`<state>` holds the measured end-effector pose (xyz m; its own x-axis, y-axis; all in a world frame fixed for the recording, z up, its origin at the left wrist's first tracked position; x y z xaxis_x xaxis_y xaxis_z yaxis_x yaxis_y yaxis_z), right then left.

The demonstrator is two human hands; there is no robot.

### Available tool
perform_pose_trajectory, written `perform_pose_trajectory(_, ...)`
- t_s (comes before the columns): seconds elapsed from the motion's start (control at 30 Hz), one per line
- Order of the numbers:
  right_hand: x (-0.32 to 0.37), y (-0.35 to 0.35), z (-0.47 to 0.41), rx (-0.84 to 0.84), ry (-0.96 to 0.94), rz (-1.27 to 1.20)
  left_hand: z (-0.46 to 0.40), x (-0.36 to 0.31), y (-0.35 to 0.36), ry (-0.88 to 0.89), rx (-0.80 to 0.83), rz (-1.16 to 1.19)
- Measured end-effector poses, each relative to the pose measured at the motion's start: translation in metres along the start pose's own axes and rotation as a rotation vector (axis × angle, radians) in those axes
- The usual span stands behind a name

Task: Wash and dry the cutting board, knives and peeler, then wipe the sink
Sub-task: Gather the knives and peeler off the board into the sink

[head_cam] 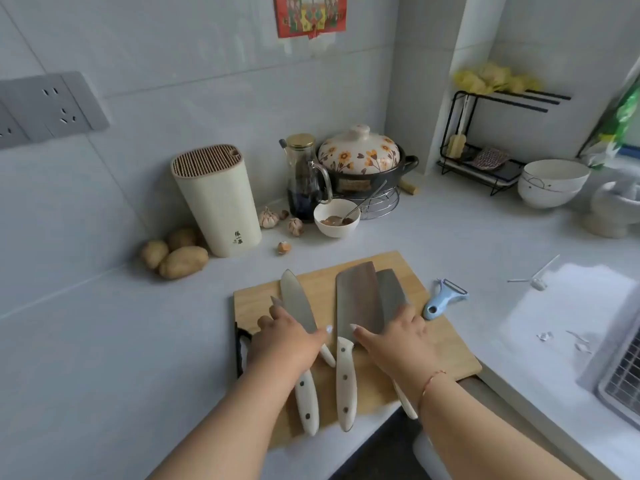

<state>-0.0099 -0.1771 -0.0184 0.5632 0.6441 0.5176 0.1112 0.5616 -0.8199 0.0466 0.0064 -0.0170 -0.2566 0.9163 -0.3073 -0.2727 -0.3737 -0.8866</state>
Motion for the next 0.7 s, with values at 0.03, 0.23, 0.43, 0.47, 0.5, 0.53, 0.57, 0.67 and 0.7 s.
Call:
perform_pose_trajectory(0.03, -0.001, 0.004, 0.002, 0.011, 0.023, 0.027, 0.0, 0.001, 0.004, -0.038, 0.03, -0.025)
perform_pose_trajectory(0.23, -0.007, 0.021, 0.013, 0.04, 0.068, 0.163, -0.001, 0.0, 0.031, -0.16, 0.061, -0.057)
perform_pose_trajectory(0.43, -0.01, 0.031, 0.019, 0.064, 0.088, 0.196, -0.012, 0.004, 0.041, -0.183, 0.045, -0.008)
perform_pose_trajectory(0.47, -0.009, 0.031, 0.019, 0.072, 0.084, 0.201, -0.013, 0.005, 0.041, -0.173, 0.045, 0.003)
perform_pose_trajectory(0.5, -0.009, 0.032, 0.019, 0.078, 0.078, 0.205, -0.014, 0.006, 0.041, -0.162, 0.042, 0.02)
perform_pose_trajectory(0.53, -0.007, 0.032, 0.021, 0.083, 0.074, 0.206, -0.014, 0.007, 0.04, -0.155, 0.04, 0.037)
perform_pose_trajectory(0.57, -0.006, 0.032, 0.022, 0.081, 0.066, 0.209, -0.014, 0.008, 0.04, -0.15, 0.04, 0.061)
perform_pose_trajectory(0.67, -0.005, 0.033, 0.024, 0.079, 0.071, 0.211, -0.014, 0.012, 0.04, -0.157, 0.031, 0.139)
perform_pose_trajectory(0.7, -0.005, 0.034, 0.025, 0.078, 0.074, 0.217, -0.014, 0.013, 0.039, -0.163, 0.032, 0.163)
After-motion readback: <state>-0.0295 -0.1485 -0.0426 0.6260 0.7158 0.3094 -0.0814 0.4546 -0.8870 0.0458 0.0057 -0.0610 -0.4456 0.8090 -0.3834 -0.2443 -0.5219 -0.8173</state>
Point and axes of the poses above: each hand's wrist, its own z-axis away from the middle knuckle, its own y-axis out of the palm, x = y × z, the point moved 5 cm from there along -z, towards the middle knuckle, and after that the axes turned 1 degree about -y, right-handed, at the moved point
